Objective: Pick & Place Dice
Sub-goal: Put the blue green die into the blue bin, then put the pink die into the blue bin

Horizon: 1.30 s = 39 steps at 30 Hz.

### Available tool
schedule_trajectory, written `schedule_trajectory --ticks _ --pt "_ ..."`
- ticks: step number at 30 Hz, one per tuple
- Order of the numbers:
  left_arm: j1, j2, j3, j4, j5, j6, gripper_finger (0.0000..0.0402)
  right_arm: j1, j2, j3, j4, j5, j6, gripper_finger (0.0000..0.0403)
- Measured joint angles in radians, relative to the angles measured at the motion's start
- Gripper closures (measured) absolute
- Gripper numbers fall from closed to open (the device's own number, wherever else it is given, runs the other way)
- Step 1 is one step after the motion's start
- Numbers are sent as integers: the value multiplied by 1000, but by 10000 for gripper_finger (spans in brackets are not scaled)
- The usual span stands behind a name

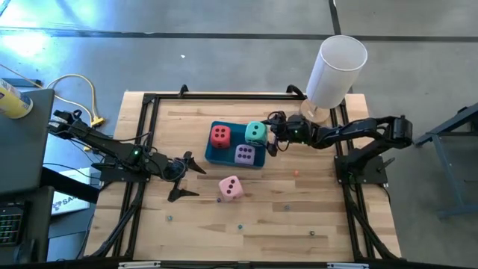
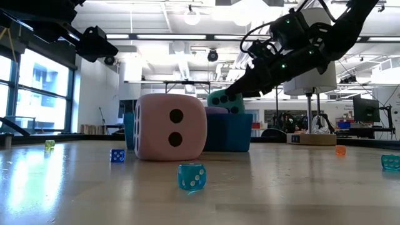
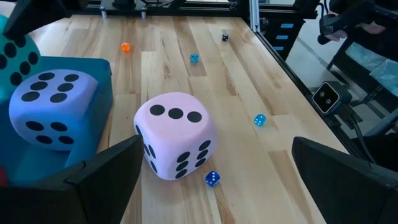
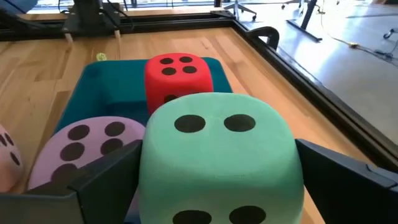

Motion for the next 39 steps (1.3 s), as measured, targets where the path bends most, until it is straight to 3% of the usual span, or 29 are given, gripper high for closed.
schedule_trajectory --ticks 17,23,32,39 --pt "0 0 0 0 0 0 2 1 0 0 16 2 32 3" --pt "0 0 0 0 0 0 2 29 0 0 117 0 24 3" --pt "0 0 0 0 0 0 2 232 0 0 297 5 -127 3" --pt "0 0 0 0 0 -36 2 437 0 0 320 140 -178 3"
